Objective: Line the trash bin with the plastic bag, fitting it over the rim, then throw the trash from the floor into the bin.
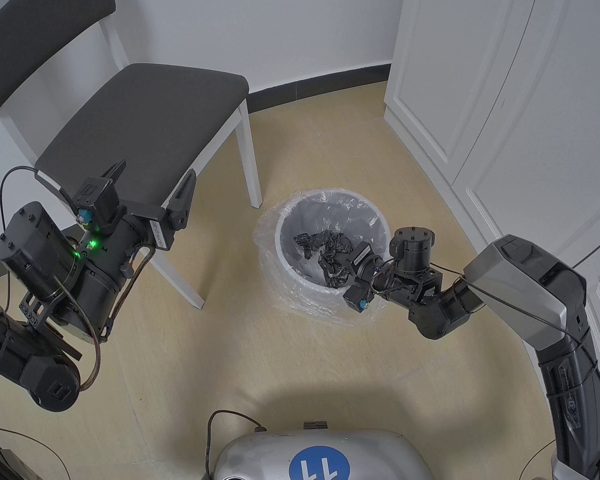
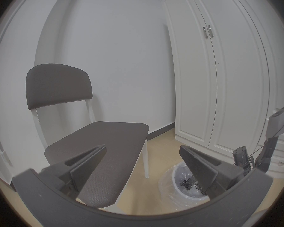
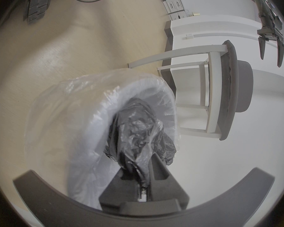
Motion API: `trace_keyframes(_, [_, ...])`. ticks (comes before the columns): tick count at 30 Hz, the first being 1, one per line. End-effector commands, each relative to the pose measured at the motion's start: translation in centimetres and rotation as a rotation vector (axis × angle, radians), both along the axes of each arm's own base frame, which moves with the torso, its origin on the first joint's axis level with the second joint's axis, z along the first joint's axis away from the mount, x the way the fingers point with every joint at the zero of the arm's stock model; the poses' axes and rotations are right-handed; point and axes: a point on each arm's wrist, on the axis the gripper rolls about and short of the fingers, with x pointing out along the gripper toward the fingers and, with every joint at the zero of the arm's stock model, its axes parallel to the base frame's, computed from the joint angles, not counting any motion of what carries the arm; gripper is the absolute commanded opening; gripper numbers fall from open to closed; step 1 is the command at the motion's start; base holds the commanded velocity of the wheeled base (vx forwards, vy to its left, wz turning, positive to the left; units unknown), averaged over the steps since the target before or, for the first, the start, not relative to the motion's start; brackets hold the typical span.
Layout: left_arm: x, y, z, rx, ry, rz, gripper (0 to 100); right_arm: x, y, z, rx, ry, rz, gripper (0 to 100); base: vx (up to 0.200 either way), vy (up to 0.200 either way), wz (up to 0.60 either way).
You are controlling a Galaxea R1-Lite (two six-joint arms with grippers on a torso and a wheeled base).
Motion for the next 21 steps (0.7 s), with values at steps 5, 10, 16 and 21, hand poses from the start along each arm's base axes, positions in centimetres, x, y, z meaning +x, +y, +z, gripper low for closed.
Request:
trace_keyframes(5, [0.1, -0.1, -0.1, 0.003, 0.004, 0.0, 100, -0.6, -1.0, 1.3, -0.004, 0.001, -0.019, 0, 0.0, 0.0, 0.0])
trace_keyframes(10, [0.2, -0.1, -0.3, 0.006, 0.008, 0.0, 100, -0.9, -1.1, 3.1, 0.009, -0.028, -0.019, 0, 0.0, 0.0, 0.0])
trace_keyframes(16, [0.1, -0.1, -0.3, 0.006, 0.009, 0.0, 100, -1.8, -1.6, 4.1, 0.007, -0.024, -0.022, 0, 0.0, 0.0, 0.0])
trace_keyframes(21, [0.1, -0.2, -0.4, 0.009, 0.011, -0.004, 100, -2.3, -2.1, 4.9, 0.009, -0.03, -0.03, 0, 0.0, 0.0, 0.0])
